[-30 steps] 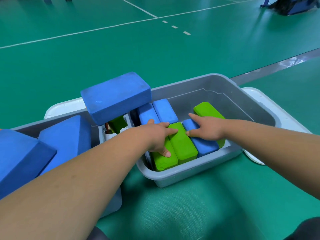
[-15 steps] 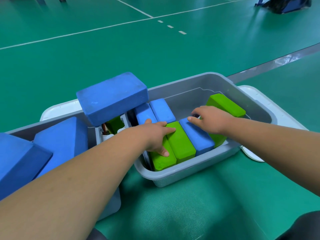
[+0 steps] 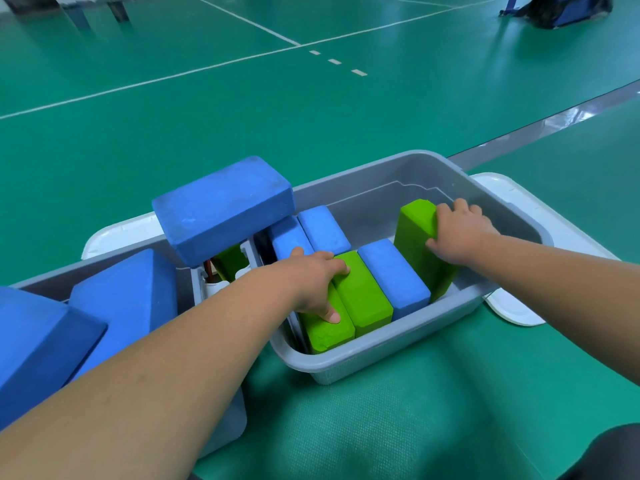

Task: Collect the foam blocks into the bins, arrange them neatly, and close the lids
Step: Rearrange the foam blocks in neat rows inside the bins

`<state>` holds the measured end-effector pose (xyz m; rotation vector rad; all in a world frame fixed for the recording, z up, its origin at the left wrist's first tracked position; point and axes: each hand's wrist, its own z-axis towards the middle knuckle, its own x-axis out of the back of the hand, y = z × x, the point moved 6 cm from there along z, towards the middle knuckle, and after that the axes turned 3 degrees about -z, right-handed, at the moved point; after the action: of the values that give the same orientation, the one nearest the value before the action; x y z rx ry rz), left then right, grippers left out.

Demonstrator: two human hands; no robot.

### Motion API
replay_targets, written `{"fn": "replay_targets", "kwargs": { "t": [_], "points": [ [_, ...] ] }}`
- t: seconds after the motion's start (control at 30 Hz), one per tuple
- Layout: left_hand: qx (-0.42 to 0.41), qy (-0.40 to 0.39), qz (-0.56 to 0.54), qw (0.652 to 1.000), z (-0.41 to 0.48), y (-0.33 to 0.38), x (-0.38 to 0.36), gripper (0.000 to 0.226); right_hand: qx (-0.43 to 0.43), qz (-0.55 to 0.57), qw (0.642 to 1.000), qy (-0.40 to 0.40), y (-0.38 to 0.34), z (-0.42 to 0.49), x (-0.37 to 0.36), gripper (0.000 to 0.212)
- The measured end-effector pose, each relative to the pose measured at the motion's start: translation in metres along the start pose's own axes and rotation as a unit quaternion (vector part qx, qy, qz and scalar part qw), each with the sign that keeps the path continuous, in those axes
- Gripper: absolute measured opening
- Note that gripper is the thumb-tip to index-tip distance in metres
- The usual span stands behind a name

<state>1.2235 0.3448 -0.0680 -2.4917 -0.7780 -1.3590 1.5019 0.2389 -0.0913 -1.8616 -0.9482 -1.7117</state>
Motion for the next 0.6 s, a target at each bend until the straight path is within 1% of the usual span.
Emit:
{"fn": "replay_targets", "kwargs": {
  "t": [0.13, 0.17, 0.23, 0.37, 0.47, 0.53, 0.6],
  "points": [
    [0.000, 0.001, -0.005, 1.000, 0.001, -0.002, -0.002, 0.102, 0.025, 0.151, 0.986, -0.068, 0.001, 0.003, -0.002, 0.085],
    [-0.001, 0.003, -0.004, 1.000, 0.001, -0.002, -0.002, 0.102, 0.030, 0.162, 0.983, -0.076, 0.000, 0.003, -0.002, 0.086],
    [-0.001, 0.005, -0.002, 1.000, 0.001, -0.002, -0.001, 0.102, 0.035, 0.157, 0.985, -0.061, -0.001, 0.003, 0.001, 0.083],
    [-0.004, 0.007, -0.004, 1.000, 0.001, -0.003, -0.003, 0.103, 0.055, 0.173, 0.983, 0.013, -0.007, 0.001, 0.022, 0.078],
    [-0.005, 0.009, -0.005, 1.000, 0.001, -0.004, -0.004, 0.103, 0.066, 0.195, 0.973, 0.103, -0.016, -0.003, 0.055, 0.081],
    [-0.005, 0.008, -0.009, 1.000, -0.001, -0.004, -0.004, 0.102, 0.067, 0.252, 0.950, 0.170, -0.022, -0.008, 0.076, 0.078],
    [-0.004, 0.006, -0.014, 1.000, -0.002, -0.004, -0.004, 0.102, 0.068, 0.330, 0.915, 0.221, -0.028, -0.015, 0.090, 0.073]
  ]
}}
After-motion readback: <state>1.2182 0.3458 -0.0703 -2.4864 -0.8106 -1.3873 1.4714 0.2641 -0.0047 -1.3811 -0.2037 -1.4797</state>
